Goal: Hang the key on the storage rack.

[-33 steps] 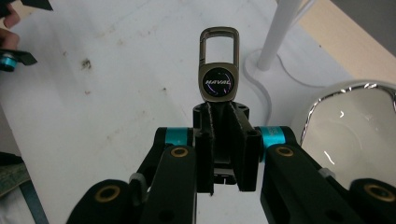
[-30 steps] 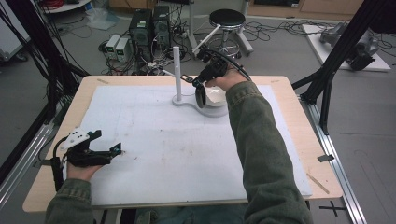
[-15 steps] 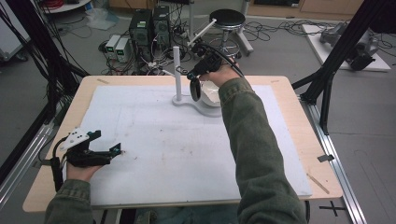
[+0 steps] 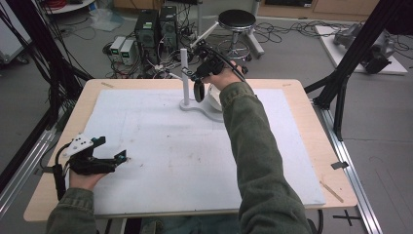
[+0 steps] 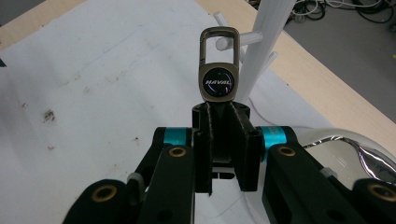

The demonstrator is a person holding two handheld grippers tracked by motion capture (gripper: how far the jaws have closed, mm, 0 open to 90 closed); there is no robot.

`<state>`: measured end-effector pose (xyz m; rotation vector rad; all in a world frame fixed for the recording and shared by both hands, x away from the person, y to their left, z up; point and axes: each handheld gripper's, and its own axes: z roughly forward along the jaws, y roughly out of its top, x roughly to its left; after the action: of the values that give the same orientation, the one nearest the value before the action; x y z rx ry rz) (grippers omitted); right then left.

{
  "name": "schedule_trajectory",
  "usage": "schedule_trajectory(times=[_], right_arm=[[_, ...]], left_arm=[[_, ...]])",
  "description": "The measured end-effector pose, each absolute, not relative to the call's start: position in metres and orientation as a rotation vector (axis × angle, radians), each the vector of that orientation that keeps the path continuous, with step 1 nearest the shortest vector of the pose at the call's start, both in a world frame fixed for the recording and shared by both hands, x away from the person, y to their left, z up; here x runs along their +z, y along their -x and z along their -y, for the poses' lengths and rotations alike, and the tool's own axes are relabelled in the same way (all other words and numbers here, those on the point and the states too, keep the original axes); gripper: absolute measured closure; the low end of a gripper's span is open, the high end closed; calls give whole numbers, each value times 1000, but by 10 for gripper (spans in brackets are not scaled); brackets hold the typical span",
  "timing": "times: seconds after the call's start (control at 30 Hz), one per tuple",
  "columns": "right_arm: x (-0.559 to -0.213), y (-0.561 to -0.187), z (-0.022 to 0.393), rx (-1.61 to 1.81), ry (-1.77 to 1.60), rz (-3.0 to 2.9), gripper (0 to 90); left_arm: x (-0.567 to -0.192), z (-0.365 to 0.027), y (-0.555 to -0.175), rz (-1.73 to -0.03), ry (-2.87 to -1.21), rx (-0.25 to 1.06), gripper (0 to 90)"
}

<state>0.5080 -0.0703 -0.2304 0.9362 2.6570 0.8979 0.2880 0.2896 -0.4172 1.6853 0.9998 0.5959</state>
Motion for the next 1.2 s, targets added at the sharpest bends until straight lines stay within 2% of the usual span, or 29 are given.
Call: schedule_trajectory(times=[0.6,0.63,0.67,0.77,0.8,0.83,0.97,1.0,1.03,1.13,1.2], right_arm=[[-246,-518,61,835,-964,-2664,788],[-250,-520,60,834,-977,-2676,730],[-250,-520,60,834,-977,-2676,730],[-251,-520,60,843,-980,-2693,566],[-251,-520,60,843,-980,-2693,566],[-253,-520,61,819,-980,-2703,503],[-254,-518,65,810,-981,-2713,440],[-255,-516,69,822,-990,-2735,345],[-255,-516,69,822,-990,-2735,345],[-258,-510,77,806,-978,-2770,205],[-260,-508,81,785,-969,-2789,156]], left_arm=[[-417,-291,-286,-1002,-1681,592,18],[-417,-291,-286,-1002,-1685,594,17],[-417,-291,-286,-1003,-1684,594,17],[-418,-292,-285,-1004,-1683,592,18],[-418,-292,-285,-1003,-1683,594,18],[-417,-292,-285,-1004,-1685,593,18],[-417,-292,-284,-1004,-1683,593,18],[-417,-292,-284,-1004,-1684,594,18],[-418,-292,-284,-1005,-1679,594,18],[-418,-291,-285,-1006,-1682,590,17],[-418,-291,-285,-1004,-1683,594,17]])
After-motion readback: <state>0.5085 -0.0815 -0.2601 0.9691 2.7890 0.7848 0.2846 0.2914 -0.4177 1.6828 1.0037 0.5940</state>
